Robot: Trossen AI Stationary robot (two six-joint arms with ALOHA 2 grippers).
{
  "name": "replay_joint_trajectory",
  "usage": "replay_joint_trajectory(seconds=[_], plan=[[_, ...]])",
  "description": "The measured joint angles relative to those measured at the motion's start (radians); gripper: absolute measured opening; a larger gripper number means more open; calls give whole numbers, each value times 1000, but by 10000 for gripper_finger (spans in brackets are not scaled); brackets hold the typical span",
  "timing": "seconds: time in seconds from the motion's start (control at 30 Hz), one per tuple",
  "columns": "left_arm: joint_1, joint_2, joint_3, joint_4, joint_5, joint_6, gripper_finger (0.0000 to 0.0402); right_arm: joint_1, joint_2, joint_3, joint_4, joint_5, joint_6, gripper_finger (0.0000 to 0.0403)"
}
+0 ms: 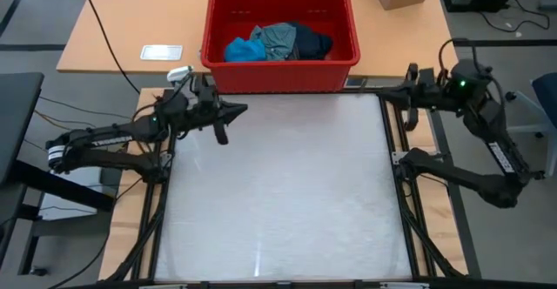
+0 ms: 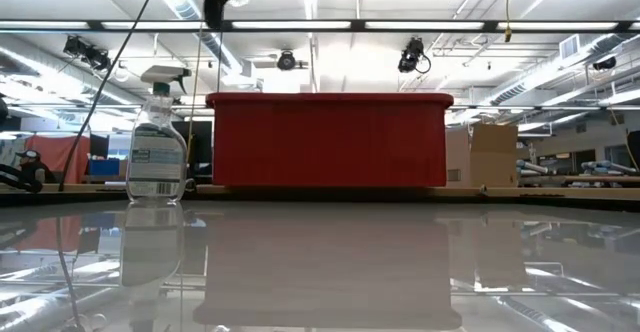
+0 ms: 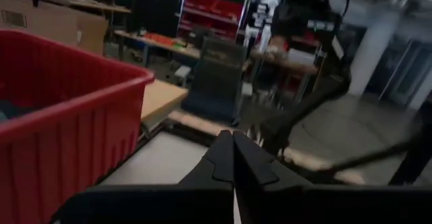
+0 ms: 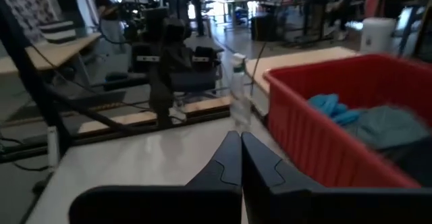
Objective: Fold laundry
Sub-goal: Return to Home Position
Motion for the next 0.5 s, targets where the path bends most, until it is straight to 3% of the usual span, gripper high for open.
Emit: replay_joint_trajectory(seconds=[0.13,0.27,0.4,0.5], plan=[[0,-21,-75,-20,5,71,3,0,-76,-145,68,-20,61,2],[-17,-20,-92,-8,38,14,12,1,-145,-297,116,-14,70,8],[-95,-12,-94,-11,93,169,8,0,-221,-423,140,-5,83,3],[-112,-13,-94,-26,102,191,3,1,-308,-518,205,-24,58,3]])
